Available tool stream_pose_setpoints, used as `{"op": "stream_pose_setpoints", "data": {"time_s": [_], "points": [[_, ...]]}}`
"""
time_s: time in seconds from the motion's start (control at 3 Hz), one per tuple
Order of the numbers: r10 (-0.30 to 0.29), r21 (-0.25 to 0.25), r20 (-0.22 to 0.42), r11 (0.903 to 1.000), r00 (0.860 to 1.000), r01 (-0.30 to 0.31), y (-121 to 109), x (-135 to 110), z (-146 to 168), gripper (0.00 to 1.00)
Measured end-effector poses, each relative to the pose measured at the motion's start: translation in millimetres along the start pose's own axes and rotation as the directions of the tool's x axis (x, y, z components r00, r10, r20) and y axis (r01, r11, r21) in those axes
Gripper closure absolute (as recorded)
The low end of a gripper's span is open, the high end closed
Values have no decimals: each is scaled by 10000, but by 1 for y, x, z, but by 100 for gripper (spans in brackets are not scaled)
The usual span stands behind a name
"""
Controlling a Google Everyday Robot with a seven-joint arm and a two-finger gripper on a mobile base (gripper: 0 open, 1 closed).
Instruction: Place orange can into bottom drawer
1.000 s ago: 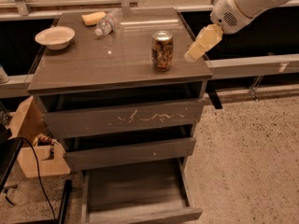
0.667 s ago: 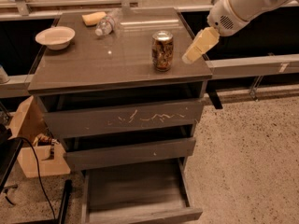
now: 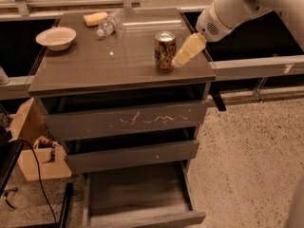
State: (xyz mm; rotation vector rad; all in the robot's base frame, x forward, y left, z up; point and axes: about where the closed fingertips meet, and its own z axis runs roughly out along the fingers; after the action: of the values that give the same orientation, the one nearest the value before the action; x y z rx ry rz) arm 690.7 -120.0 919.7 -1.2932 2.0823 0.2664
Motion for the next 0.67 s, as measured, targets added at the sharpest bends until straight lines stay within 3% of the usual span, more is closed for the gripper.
{"op": "stream_pose_setpoints", "data": {"time_s": [0.33,0.67], "points": [[-46,-103,103,9999,9999,47,-2,-6,17,0],[66,-305,145,9995,9999,-62,-10,-14,59,0]]}}
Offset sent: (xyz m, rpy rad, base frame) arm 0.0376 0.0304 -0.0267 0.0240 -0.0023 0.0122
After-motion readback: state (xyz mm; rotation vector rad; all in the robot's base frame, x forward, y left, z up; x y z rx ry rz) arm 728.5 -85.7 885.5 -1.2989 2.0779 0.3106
